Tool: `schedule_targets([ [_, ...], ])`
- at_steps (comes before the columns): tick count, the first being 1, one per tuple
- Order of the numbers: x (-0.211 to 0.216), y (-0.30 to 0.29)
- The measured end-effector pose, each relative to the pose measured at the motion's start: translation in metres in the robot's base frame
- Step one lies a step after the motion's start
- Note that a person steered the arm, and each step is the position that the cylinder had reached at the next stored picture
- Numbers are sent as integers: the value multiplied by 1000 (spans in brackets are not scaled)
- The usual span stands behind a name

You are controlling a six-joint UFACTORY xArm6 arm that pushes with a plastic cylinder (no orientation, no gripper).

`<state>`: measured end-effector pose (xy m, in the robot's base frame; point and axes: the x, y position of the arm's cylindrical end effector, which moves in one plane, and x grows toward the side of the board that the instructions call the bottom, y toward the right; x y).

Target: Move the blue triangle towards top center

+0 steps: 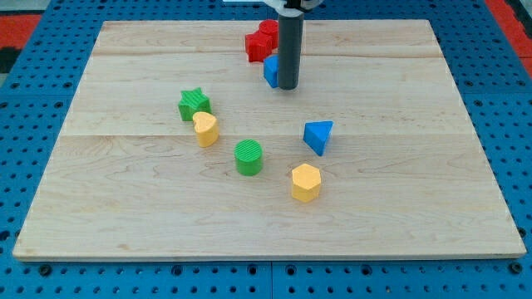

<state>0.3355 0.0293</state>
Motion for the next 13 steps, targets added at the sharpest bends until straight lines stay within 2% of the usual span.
schedule_targets([
  [1, -16, -2],
  [2, -15, -9],
  [3, 18, 53],
  [5, 130, 98],
  [6, 143, 90],
  [8, 125, 18],
  [10, 97, 39],
  [11, 80, 31],
  [12, 78, -14],
  [13, 74, -20],
])
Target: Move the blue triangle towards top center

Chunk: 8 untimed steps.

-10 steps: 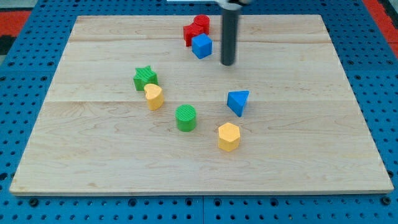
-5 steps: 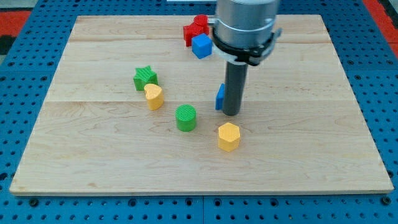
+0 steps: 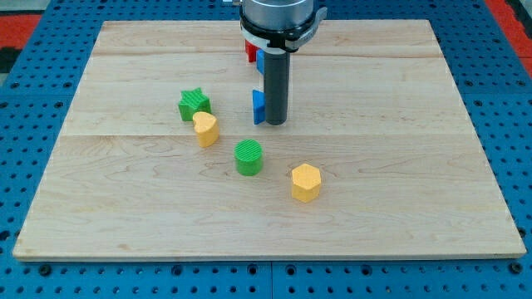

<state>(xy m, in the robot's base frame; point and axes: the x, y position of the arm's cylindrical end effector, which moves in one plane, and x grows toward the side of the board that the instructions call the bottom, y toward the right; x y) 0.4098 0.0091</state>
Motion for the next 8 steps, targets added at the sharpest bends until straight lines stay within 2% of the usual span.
schedule_targets([
  [1, -17, -16],
  [3, -7, -32],
  [7, -68, -54],
  [8, -71, -55],
])
